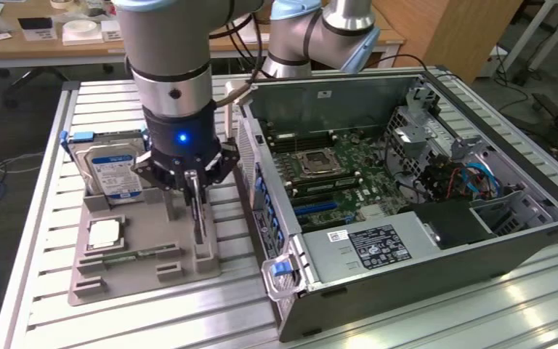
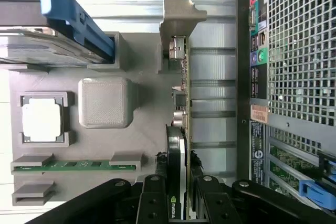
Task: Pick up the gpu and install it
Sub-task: 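Pick up the gpu and move the gpu toward the slot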
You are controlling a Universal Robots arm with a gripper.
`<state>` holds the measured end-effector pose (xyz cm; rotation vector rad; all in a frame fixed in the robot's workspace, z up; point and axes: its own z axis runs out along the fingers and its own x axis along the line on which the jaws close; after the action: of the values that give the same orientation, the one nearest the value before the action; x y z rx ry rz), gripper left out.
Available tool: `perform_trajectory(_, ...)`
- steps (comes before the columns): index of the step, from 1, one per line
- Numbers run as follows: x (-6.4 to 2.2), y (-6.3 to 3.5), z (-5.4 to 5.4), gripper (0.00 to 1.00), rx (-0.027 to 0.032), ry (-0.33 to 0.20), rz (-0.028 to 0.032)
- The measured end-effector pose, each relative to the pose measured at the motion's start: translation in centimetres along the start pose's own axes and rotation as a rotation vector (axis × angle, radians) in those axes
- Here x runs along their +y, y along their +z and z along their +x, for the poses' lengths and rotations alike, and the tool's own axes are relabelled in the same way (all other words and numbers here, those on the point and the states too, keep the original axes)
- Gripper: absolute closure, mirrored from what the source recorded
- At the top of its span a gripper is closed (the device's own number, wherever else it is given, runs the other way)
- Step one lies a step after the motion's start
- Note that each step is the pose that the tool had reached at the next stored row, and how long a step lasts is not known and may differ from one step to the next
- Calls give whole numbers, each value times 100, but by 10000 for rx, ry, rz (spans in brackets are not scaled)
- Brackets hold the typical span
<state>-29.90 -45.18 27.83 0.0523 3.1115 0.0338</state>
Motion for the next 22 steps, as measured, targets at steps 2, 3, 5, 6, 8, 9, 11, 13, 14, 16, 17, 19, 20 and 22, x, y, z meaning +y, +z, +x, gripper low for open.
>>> perform_trajectory(2, 1, -40, -1, 73, 0, 0, 0)
perform_trajectory(3, 1, -59, -2, 73, 0, -1, 0)
perform_trajectory(5, 2, -97, -3, 73, 0, 0, 0)
perform_trajectory(6, 3, -116, -4, 73, 0, 0, 0)
perform_trajectory(8, 4, -156, -5, 73, 0, 0, 0)
perform_trajectory(9, 4, -175, -5, 73, 0, 0, 0)
perform_trajectory(11, 5, -217, -7, 73, 0, 0, 0)
perform_trajectory(13, 6, -265, -8, 73, -1, -1, 0)
perform_trajectory(14, 7, -292, -9, 73, 0, 0, 0)
perform_trajectory(16, 8, -337, -10, 73, 0, 0, 0)
perform_trajectory(17, 8, -359, -11, 73, 0, 0, 0)
perform_trajectory(19, 9, -412, -12, 73, 0, 0, 0)
perform_trajectory(20, 10, -442, -13, 73, 0, 0, 0)
perform_trajectory(22, 11, -498, -15, 73, 0, 0, 1)
